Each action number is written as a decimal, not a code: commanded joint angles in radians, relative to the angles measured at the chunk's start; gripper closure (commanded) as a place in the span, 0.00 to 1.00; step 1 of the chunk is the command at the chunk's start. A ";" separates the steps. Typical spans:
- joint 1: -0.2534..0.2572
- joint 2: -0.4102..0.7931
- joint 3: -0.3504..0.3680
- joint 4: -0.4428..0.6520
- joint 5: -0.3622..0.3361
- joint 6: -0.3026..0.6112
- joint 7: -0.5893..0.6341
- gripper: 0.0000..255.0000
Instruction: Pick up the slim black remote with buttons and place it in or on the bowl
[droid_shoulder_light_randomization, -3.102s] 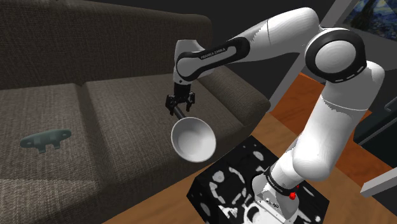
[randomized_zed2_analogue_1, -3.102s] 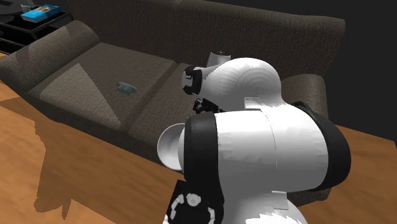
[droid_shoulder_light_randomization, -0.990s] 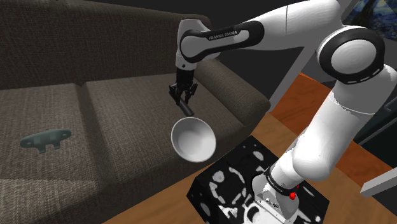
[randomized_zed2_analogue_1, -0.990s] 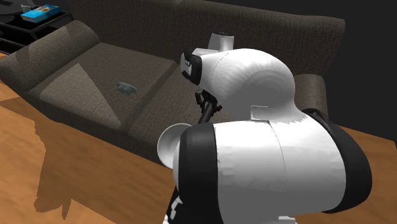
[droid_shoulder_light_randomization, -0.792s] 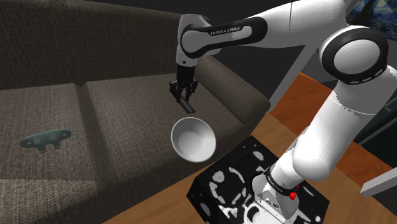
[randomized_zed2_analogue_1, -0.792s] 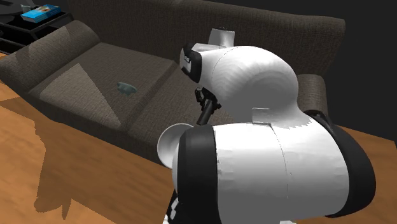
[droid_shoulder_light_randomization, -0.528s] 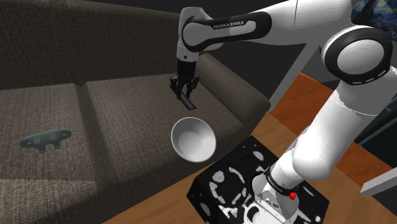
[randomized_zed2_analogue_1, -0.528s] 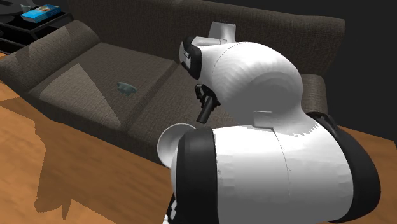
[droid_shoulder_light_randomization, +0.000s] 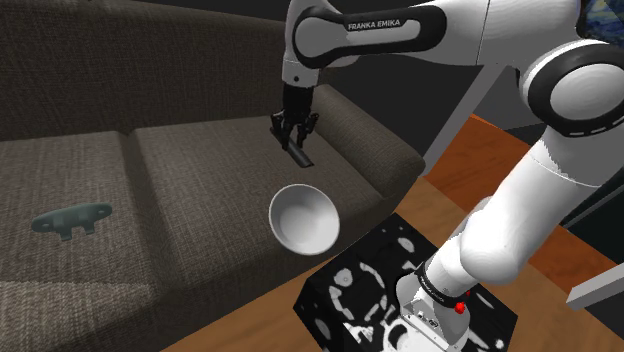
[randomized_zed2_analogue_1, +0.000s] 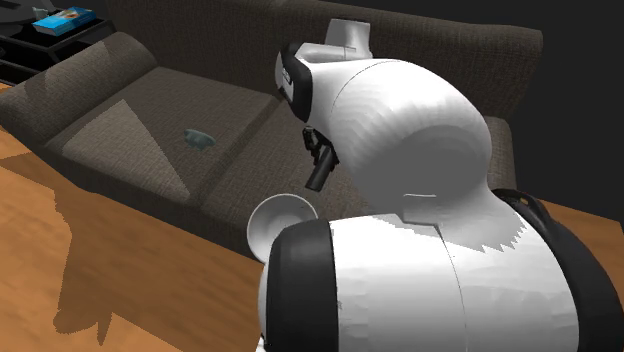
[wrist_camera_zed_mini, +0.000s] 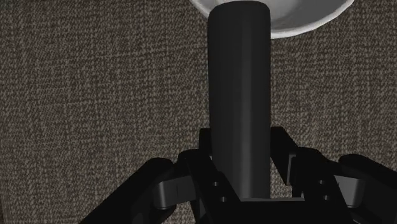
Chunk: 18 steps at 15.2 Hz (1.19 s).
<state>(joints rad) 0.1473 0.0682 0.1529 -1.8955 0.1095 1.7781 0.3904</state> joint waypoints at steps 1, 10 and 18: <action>0.012 -0.052 0.012 -0.068 0.013 0.018 0.018 1.00; 0.087 -0.308 0.085 -0.371 0.101 0.085 0.115 1.00; 0.116 -0.352 0.118 -0.488 0.137 0.165 0.141 1.00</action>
<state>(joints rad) 0.2624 -0.2882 0.2688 -2.3751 0.2451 1.9295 0.5307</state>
